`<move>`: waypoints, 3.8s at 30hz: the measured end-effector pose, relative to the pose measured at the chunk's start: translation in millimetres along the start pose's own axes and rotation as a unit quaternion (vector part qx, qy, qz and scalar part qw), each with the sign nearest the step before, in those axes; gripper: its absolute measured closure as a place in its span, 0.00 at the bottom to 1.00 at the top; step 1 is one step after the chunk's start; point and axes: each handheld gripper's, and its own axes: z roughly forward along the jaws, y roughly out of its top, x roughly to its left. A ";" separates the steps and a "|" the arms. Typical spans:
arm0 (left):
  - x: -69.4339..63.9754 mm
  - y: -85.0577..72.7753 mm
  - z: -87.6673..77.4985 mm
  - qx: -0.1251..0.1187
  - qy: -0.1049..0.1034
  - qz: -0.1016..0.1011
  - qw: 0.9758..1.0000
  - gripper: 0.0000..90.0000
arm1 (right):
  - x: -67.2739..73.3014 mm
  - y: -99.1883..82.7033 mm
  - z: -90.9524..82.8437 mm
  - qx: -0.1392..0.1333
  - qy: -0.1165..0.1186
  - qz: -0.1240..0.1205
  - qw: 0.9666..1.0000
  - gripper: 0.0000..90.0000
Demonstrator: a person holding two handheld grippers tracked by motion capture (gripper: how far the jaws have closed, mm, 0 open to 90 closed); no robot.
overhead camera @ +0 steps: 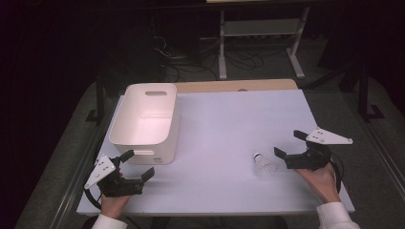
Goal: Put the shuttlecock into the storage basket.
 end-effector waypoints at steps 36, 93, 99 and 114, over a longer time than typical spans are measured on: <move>-0.8 0.1 1.4 0.000 -0.002 -0.003 1.000 0.00 | 0.0 21.6 38.5 0.113 0.044 -0.005 0.993 0.00; -1.3 0.2 1.3 0.001 -0.009 -0.004 1.000 0.00 | 0.3 35.0 91.0 0.299 0.116 0.025 0.947 0.00; -1.2 0.0 1.9 0.001 -0.009 -0.005 1.000 0.00 | 0.6 31.5 96.5 0.317 0.113 0.026 0.941 0.00; -1.2 0.1 2.1 0.003 -0.008 -0.005 1.000 0.00 | -1.2 26.4 104.0 0.368 0.111 0.073 0.920 0.21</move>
